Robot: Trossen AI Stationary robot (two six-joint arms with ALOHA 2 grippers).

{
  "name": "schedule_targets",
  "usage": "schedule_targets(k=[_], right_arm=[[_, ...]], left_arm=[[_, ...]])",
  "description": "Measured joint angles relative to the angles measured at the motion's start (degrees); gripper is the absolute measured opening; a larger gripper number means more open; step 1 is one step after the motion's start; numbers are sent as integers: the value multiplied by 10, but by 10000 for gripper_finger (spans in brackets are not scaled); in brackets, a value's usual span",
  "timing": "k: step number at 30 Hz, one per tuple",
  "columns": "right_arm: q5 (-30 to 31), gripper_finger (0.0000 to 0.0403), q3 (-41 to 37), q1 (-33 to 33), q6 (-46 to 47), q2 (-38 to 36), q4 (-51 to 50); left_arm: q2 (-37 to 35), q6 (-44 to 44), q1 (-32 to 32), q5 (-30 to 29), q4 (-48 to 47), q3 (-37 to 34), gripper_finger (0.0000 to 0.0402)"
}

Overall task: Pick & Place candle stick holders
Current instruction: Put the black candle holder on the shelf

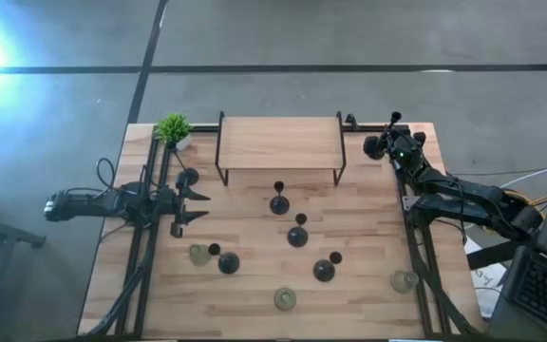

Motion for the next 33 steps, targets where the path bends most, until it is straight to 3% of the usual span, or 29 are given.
schedule_targets(k=[11,18,26,33], right_arm=[[-2,11,-1,3,-4,-7,-1],[-4,10,17,48,-50,-59,-22],[26,10,156,124,-123,-114,-190],[25,9,280,188,-169,-100,-265]], left_arm=[[0,0,0,0,0,0,191],[0,0,0,0,0,0,191],[0,0,0,0,0,0,191],[0,0,0,0,0,0,191]])
